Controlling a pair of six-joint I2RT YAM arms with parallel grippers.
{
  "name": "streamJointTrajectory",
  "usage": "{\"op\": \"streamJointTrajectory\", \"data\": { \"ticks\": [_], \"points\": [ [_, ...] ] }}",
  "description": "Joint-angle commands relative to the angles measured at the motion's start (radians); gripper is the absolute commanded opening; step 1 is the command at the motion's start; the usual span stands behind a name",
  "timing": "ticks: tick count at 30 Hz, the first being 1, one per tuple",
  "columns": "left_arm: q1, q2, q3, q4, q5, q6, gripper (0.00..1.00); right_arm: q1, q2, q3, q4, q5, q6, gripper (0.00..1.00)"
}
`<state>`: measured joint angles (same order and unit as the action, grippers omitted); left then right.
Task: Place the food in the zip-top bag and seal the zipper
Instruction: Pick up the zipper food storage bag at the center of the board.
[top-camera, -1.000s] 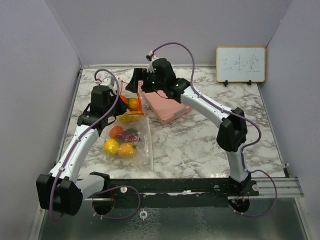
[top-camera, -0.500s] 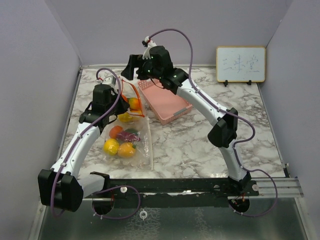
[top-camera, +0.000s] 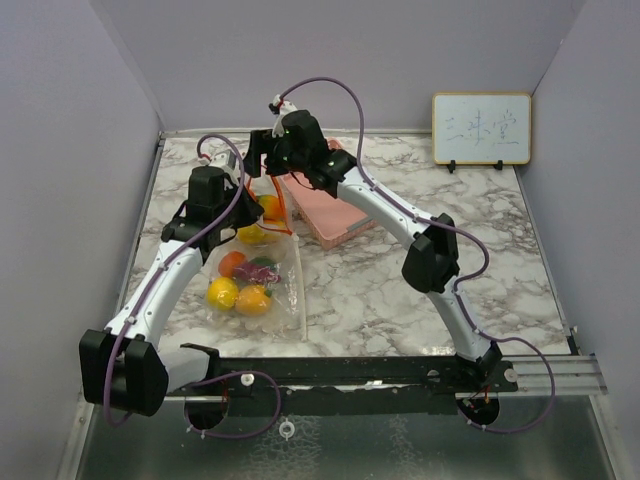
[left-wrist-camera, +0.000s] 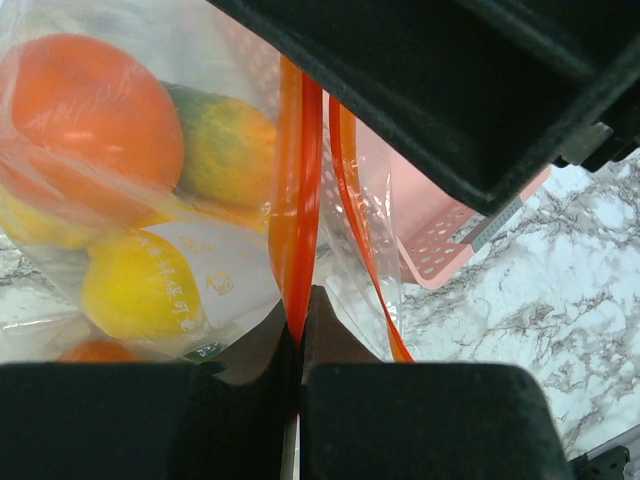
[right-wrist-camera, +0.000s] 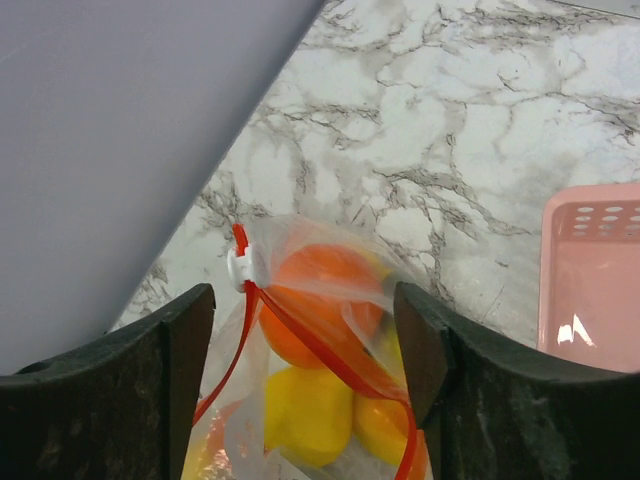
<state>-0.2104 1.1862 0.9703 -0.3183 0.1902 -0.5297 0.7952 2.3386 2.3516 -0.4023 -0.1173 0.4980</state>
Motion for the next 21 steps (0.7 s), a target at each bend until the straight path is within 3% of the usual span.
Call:
{"op": "streamJointTrajectory", "data": {
  "ticks": [1,6,12,16,18,20,21],
  "points": [
    [0.005,0.016,0.022,0.032,0.038,-0.007,0.00,0.017,0.040,0.024,0.034,-0.004,-0.011,0.64],
    [0.005,0.053,0.068,0.026,0.032,0.015,0.00,0.028,0.024,-0.016,0.020,-0.021,-0.013,0.39],
    [0.005,0.080,0.144,-0.005,0.005,0.067,0.00,0.028,-0.042,-0.048,0.008,0.060,-0.101,0.12],
    [0.005,0.063,0.186,-0.035,-0.011,0.137,0.34,0.002,-0.102,-0.104,0.054,0.034,-0.150,0.05],
    [0.006,0.049,0.213,-0.060,-0.034,0.187,0.60,-0.021,-0.137,-0.147,0.087,-0.011,-0.165,0.05],
    [0.005,0.028,0.234,-0.075,-0.048,0.262,0.93,-0.045,-0.168,-0.186,0.123,-0.095,-0.187,0.05],
    [0.005,0.013,0.240,-0.078,-0.053,0.309,0.98,-0.058,-0.180,-0.199,0.132,-0.144,-0.198,0.05]
  ]
}}
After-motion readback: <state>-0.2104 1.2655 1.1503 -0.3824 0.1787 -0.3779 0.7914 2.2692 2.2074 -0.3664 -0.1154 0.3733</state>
